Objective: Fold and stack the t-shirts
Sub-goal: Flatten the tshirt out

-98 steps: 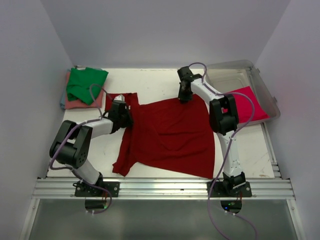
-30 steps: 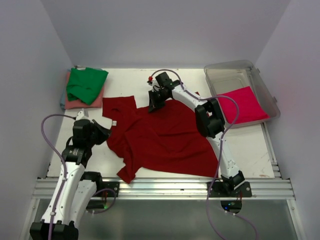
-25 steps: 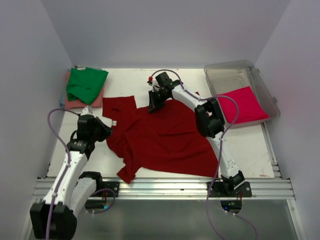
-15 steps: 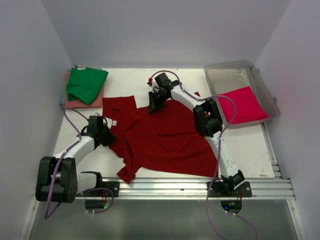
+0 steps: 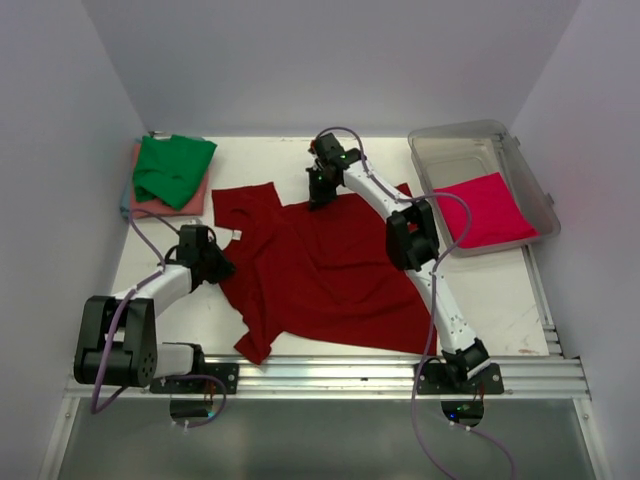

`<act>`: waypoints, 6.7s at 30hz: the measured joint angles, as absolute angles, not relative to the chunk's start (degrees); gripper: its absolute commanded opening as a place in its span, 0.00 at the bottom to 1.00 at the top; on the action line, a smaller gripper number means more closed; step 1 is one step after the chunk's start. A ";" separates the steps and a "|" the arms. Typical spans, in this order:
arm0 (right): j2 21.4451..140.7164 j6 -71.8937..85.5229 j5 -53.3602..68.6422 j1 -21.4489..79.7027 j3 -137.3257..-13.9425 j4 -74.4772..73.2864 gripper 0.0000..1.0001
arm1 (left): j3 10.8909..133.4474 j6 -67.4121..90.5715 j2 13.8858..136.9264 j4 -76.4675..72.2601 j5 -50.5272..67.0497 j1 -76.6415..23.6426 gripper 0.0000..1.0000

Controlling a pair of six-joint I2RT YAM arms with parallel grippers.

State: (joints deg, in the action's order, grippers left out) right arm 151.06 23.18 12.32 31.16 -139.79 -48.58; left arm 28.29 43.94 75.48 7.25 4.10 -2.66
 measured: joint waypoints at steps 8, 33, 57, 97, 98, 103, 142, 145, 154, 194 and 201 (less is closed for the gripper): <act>154.19 27.97 7.60 23.83 -145.36 -47.79 0.00 | 28.18 43.86 72.82 11.97 3.09 -2.63 0.00; 149.38 30.04 17.30 19.05 -129.73 -25.19 0.00 | 34.00 43.81 39.40 28.60 6.70 -2.72 0.00; 100.20 20.64 -13.41 37.98 -92.68 -28.27 0.27 | 64.82 42.92 107.26 -8.45 12.82 -3.77 0.00; 84.16 29.69 -21.93 45.56 -61.60 -30.50 0.00 | 106.13 40.47 140.29 -0.80 7.29 -1.02 0.00; 85.25 29.87 -21.87 45.58 -61.34 -29.85 0.00 | 104.79 40.12 139.90 -2.48 7.70 -0.89 0.00; 89.12 30.06 -22.11 45.58 -59.02 -25.67 0.00 | 96.49 39.62 133.27 -7.86 9.32 -0.71 0.13; 133.60 19.05 7.40 32.88 -126.19 -36.73 0.00 | 54.11 34.92 101.43 3.38 -3.46 -10.81 0.00; 134.61 18.98 9.10 32.88 -126.08 -36.82 0.00 | 53.39 35.33 101.10 2.66 -3.18 -10.83 0.00; 142.06 20.75 14.74 32.27 -132.35 -34.33 0.00 | 39.68 37.60 88.86 2.59 1.08 -14.92 0.00; 78.06 25.36 18.11 31.59 -56.66 -6.04 0.00 | 66.96 40.88 109.43 5.19 -4.47 -11.81 0.00; 68.10 24.58 10.96 31.59 -52.25 -14.66 0.00 | 76.95 41.58 118.98 5.23 -2.94 -9.91 0.00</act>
State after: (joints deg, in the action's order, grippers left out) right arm 68.10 24.58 10.96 31.59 -52.25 -14.66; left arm 76.95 41.58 118.98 5.23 -2.94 -9.91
